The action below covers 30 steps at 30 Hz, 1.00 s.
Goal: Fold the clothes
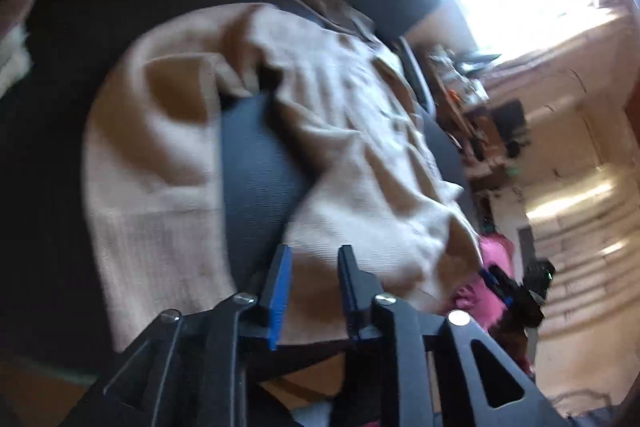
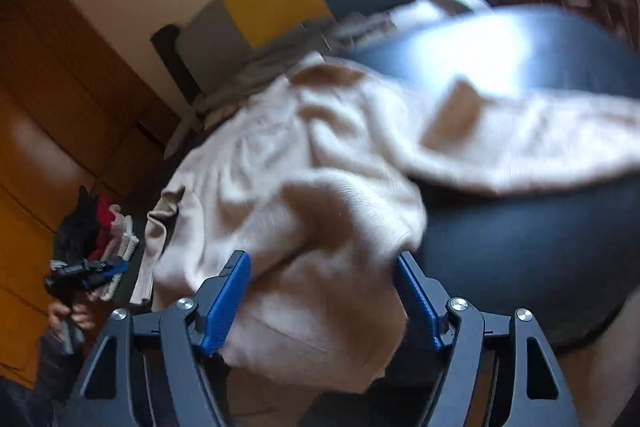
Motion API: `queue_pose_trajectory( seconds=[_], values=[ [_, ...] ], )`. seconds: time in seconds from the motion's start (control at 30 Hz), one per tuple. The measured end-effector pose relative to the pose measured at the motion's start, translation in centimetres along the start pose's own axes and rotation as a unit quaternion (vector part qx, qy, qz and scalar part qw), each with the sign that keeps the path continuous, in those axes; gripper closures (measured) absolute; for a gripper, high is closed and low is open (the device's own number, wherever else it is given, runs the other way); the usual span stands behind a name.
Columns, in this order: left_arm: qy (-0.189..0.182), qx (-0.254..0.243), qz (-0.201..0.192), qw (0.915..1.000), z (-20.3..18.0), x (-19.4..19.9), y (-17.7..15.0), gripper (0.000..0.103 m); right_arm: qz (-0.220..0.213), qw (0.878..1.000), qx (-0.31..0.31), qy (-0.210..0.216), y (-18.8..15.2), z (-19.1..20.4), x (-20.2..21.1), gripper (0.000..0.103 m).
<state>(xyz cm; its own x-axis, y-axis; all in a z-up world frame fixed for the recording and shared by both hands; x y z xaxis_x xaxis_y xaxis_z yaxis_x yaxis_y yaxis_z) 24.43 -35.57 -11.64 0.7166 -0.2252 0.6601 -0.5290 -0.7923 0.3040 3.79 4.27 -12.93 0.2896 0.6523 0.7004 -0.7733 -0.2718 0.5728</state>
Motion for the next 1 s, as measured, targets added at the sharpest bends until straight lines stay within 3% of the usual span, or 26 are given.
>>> queue_pose_trajectory(
  seconds=[0.07,0.2,0.4,0.53,0.6,0.7,0.77,0.83,0.87,0.9,0.93,1.0],
  values=[
    [0.016,-0.013,-0.021,0.9996,0.8,-0.4,-0.4,0.064,0.012,1.0,-0.018,-0.006,-1.8,-0.8,-0.8,0.028],
    [0.016,-0.077,-0.009,0.9968,-1.0,-3.3,0.2,0.044,0.034,0.999,-0.031,-0.006,-4.3,-1.3,-2.2,0.027],
    [0.018,-0.172,0.016,0.9849,-3.6,-7.9,1.3,0.041,0.039,0.999,-0.017,-0.009,-4.5,-0.3,-3.7,0.018],
    [-0.005,-0.176,0.054,0.9829,-2.8,-9.6,1.8,0.039,0.038,0.999,-0.012,-0.008,-4.4,-0.3,-4.2,0.013],
    [0.015,-0.175,0.078,0.9813,-2.0,-11.0,2.0,0.037,0.032,0.999,-0.018,0.0,-4.3,-0.4,-4.3,0.007],
    [-0.014,-0.175,0.097,0.9797,-2.5,-11.6,1.7,0.036,0.027,1.0,-0.009,0.008,-4.3,0.1,-4.8,0.0],
    [-0.063,-0.153,0.16,0.9731,-3.4,-12.1,0.0,0.037,0.029,1.0,0.008,0.001,-4.3,0.5,-5.2,0.0],
    [-0.07,-0.162,0.191,0.9657,-4.2,-12.4,-1.7,0.049,0.032,0.999,0.027,-0.015,-4.4,0.8,-5.4,0.0],
    [-0.06,-0.171,0.197,0.9636,-4.4,-12.5,-2.5,0.065,0.036,0.998,0.048,-0.036,-4.4,1.0,-5.6,0.006],
    [-0.05,-0.171,0.198,0.9637,-4.5,-12.5,-2.9,0.082,0.04,0.995,0.069,-0.057,-4.5,1.3,-5.7,0.023],
    [-0.043,-0.162,0.196,0.9661,-4.4,-12.5,-3.2,0.088,0.045,0.993,0.086,-0.074,-4.5,1.5,-5.8,0.035],
    [-0.063,-0.137,0.176,0.9728,-4.8,-11.0,-2.9,0.096,0.055,0.991,0.09,-0.08,-4.4,1.4,-5.8,0.092]
  ],
)
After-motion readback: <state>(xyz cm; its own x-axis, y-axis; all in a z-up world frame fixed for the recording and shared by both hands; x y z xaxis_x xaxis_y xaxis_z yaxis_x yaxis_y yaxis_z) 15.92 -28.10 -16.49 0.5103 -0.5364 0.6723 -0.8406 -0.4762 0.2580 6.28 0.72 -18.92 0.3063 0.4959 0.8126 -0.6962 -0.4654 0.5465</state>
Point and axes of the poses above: each gripper's, at about its wrist camera, not at the fingertips, and x roughly against the way its jaws point, z to its left, y to its top, the point moved 7 cm from there along -x, roughly the way its jaws point, and after that the axes turned 6 degrees about x, right-handed, at the moved point
